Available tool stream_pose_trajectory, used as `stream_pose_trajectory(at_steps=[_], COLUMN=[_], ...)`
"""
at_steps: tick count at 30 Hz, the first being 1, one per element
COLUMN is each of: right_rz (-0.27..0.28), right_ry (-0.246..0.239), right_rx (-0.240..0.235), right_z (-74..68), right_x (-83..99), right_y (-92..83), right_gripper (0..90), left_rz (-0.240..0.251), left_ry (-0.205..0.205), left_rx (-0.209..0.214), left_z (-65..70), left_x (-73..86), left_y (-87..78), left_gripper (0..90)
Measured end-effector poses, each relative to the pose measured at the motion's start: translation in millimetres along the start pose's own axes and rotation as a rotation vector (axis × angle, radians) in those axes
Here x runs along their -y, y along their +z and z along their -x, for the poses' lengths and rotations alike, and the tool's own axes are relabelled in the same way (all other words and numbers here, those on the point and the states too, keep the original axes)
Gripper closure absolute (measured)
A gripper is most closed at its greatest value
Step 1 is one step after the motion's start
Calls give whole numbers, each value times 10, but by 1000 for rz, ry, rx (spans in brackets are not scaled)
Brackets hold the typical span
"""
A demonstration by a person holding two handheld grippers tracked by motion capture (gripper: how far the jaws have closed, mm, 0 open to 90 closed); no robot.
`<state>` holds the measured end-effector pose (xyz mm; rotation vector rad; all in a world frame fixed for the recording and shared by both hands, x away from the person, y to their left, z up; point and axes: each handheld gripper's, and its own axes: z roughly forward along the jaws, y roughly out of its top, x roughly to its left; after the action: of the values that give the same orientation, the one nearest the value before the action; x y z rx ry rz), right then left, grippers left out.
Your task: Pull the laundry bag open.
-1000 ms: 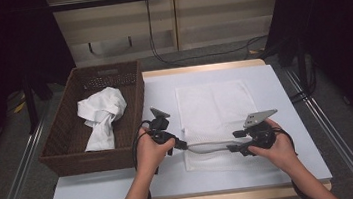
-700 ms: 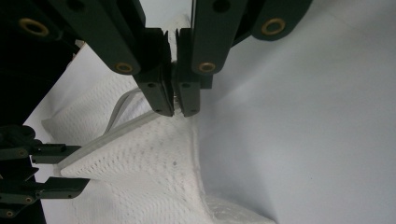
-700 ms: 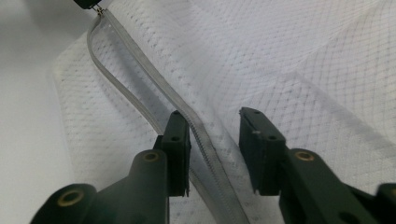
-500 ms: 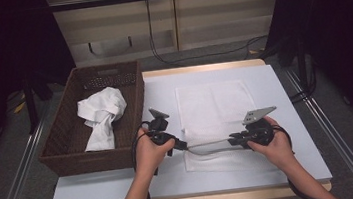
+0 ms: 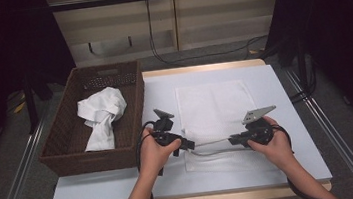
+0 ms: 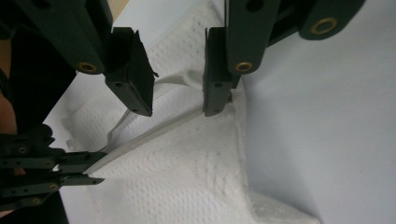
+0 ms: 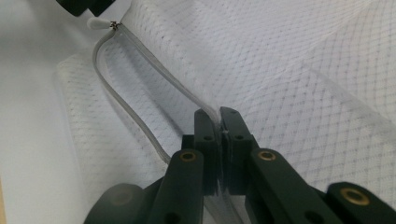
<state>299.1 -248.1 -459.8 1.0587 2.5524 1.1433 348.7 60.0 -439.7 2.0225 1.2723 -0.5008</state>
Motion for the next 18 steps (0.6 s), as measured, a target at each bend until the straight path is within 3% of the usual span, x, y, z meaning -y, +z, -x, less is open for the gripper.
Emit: stream_pose_trajectory(at_steps=[3, 4, 8, 16, 17, 18], right_rz=[0, 0, -2, -13, -11, -8], right_ry=[6, 7, 10, 25, 21, 18], right_rx=[0, -4, 4, 0, -3, -2], right_z=[5, 9, 15, 16, 24, 29], right_x=[-7, -9, -7, -31, -33, -35], right_y=[2, 2, 1, 13, 11, 11], right_gripper=[877, 879, 881, 887, 889, 891], left_rz=[-9, -10, -16, -54, -41, -23], left_ry=[12, -5, -7, 9, 5, 28], left_rx=[-6, -4, -16, 6, 12, -7], left_z=[-20, -16, -32, -32, -23, -20], left_x=[-1, 0, 0, 31, 32, 33], left_y=[7, 21, 37, 176, 170, 142], left_gripper=[601, 598, 558, 508, 495, 480])
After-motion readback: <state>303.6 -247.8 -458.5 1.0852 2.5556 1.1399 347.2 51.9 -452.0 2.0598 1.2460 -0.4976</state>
